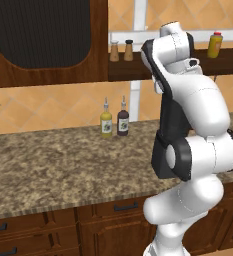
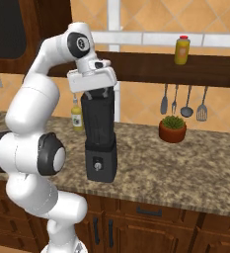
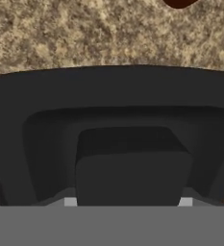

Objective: Close the lid blender by securely placing the lid on top.

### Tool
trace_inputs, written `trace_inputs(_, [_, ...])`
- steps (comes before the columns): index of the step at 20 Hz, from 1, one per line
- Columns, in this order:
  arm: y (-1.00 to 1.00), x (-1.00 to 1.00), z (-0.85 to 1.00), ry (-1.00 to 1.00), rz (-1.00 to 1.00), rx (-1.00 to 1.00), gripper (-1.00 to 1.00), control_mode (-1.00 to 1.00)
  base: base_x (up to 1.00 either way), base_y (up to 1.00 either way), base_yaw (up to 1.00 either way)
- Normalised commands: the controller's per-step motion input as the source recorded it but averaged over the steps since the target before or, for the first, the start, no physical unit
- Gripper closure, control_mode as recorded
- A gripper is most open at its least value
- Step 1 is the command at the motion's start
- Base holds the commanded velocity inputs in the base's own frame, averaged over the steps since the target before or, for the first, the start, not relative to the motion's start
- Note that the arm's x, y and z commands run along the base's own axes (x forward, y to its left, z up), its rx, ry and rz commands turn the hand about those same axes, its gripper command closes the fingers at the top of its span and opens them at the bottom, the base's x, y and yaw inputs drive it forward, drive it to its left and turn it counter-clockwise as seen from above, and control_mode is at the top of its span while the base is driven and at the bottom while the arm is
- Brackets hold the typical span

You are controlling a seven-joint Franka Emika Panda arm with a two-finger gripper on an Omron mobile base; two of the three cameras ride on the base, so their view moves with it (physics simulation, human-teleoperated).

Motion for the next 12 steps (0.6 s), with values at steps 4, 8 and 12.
trace_inputs(4, [0.0, 0.16, 0.37, 0.21, 0.0, 0.01, 1.0, -1.0, 0.0, 0.0, 0.0])
trace_inputs(8, [0.0, 0.01, 0.08, 0.08, 0.0, 0.0, 1.0, -1.0, 0.0, 0.0, 0.0])
trace_inputs(12, [0.0, 0.0, 0.0, 0.27, 0.0, 0.06, 1.0, -1.0, 0.0, 0.0, 0.0])
